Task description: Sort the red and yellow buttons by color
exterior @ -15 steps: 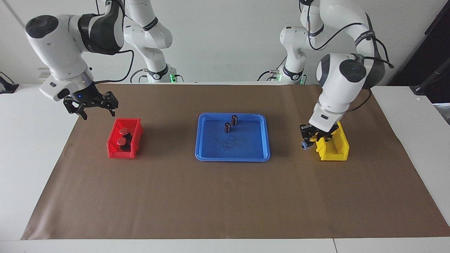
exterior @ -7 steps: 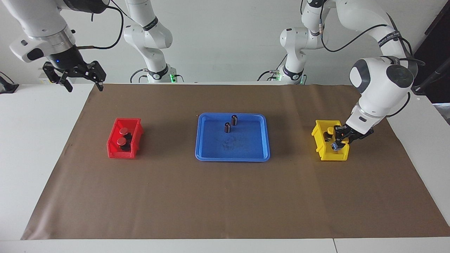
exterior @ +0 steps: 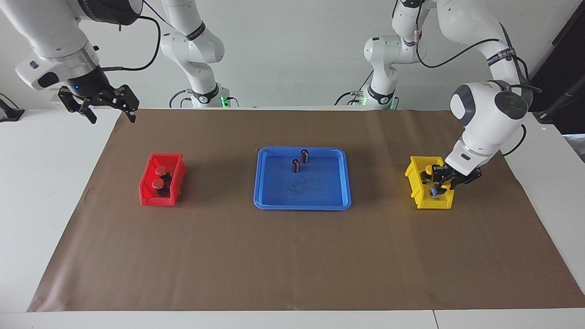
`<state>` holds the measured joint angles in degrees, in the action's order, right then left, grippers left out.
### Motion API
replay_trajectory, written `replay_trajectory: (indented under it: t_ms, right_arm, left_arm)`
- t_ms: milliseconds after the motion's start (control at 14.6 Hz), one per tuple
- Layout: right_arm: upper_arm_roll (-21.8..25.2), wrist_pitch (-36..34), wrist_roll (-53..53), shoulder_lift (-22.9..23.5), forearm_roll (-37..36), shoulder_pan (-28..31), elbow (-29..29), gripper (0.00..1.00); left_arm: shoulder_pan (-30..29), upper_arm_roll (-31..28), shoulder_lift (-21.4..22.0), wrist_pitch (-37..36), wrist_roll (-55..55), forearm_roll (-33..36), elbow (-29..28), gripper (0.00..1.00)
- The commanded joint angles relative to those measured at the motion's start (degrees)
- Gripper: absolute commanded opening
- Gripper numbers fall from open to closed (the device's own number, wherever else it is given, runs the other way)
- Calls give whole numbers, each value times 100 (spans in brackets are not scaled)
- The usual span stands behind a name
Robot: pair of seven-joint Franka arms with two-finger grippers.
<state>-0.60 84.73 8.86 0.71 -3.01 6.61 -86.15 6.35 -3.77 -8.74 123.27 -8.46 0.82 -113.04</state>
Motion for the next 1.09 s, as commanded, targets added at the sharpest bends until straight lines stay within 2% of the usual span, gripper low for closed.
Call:
replay_trajectory:
  t_ms: [0,68,137,274,342,479,616,753,1026]
  right_arm:
    - [218,-89,-60,-18,11,-230,-25,100]
    - [323,-71,-60,-18,11,-343,-34,100]
    - [411,-71,-60,-27,20,-405,-34,100]
    - [412,-62,-139,-35,64,-397,-34,100]
    - [412,-62,-157,-35,73,-397,-42,100]
    - [368,-71,-157,-35,81,-406,-34,100]
    - [359,-246,-157,-35,90,-406,-25,100]
    - [359,-229,-157,-44,90,-406,-34,100]
    - [359,-282,-148,-44,99,-415,-25,100]
  left_arm:
    - [-151,61,223,461,-94,58,-605,1]
    - [-160,61,206,505,-94,58,-640,3]
    - [-160,61,171,532,-94,58,-641,18]
    - [-160,61,144,532,-86,58,-632,72]
    - [-152,61,135,471,-86,58,-562,82]
    - [-99,61,153,157,-86,58,-204,85]
    - [-90,69,136,-1079,-94,58,769,88]
    - [-55,78,188,-1865,-94,58,1422,100]
    - [-55,148,434,-2972,-60,-3,2292,100]
